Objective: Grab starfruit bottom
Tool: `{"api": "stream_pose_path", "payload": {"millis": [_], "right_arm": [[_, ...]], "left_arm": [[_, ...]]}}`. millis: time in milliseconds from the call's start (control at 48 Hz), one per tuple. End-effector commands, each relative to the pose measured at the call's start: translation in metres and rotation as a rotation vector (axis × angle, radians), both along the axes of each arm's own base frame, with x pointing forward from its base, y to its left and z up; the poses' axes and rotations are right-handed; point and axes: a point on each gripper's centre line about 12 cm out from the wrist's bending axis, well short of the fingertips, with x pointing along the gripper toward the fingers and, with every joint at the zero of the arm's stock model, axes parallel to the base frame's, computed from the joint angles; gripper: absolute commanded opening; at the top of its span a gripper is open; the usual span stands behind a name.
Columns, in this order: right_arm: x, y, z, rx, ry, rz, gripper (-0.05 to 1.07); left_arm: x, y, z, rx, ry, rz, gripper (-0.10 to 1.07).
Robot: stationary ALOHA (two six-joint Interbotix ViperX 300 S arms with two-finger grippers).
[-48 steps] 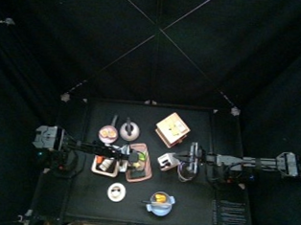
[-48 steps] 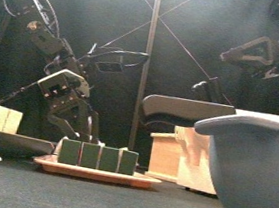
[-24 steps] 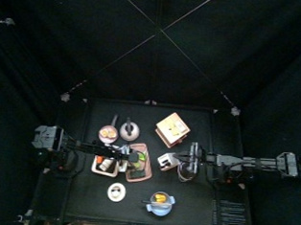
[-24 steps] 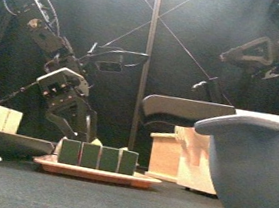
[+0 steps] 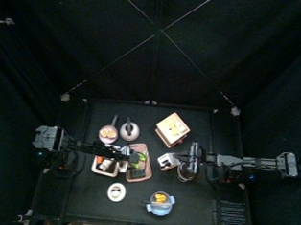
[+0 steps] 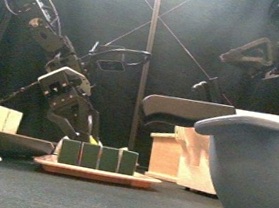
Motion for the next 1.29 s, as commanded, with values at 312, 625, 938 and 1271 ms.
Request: {"api": "stream_pose_path", "payload": {"millis": [312, 625, 938, 1271], "right_arm": [[0.001, -0.002, 0.004, 0.000, -0.017, -0.006, 0.01], [0.001, -0.002, 0.004, 0.001, -0.019, -0.010, 0.01], [0.000, -0.002, 0.004, 0.002, -0.017, -0.010, 0.01], [0.000, -0.002, 0.004, 0.005, -0.016, -0.011, 0.01]], "left_arm": [[0.012, -0.001, 0.001, 0.009, -0.015, -0.016, 0.89], [0.010, -0.001, 0.006, 0.010, -0.017, -0.011, 0.72], [0.004, -0.001, 0.027, 0.011, -0.040, -0.003, 0.71], [0.003, -0.001, 0.025, -0.005, -0.034, 0.013, 0.70]]}}
